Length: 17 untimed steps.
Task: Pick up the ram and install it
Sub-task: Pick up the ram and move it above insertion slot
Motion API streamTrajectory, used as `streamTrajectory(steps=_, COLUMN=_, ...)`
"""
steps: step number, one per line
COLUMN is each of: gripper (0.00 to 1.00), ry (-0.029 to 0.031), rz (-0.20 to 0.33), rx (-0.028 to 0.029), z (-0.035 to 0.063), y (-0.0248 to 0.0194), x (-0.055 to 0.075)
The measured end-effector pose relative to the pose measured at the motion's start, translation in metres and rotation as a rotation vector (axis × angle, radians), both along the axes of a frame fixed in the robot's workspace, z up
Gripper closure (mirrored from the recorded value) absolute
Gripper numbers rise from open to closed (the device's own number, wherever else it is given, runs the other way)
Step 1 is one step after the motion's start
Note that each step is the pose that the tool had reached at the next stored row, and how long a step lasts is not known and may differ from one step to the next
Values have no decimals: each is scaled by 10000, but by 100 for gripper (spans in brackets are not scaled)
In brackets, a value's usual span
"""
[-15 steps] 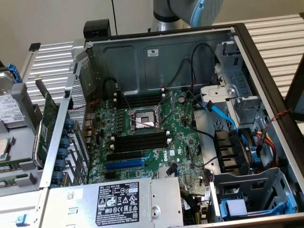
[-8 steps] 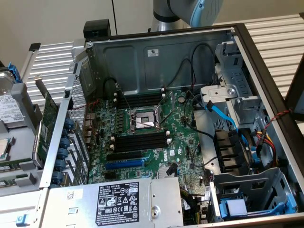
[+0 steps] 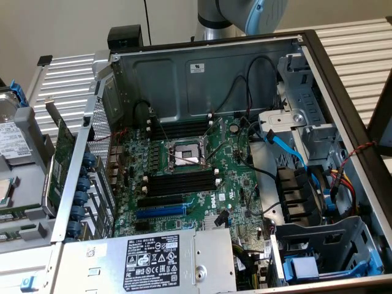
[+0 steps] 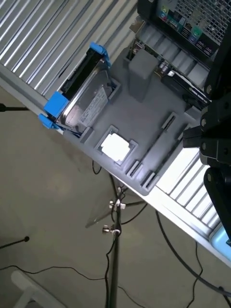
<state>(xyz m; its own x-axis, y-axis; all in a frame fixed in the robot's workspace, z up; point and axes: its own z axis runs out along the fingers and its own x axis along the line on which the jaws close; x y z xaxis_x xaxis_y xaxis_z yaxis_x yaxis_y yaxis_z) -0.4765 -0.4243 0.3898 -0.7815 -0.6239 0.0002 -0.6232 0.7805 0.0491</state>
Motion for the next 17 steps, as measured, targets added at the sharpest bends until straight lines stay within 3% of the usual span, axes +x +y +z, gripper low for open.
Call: streamTrajectory(steps=17, gripper=89, ry=1, rz=3089, rx=0, z=0, y=0, x=0)
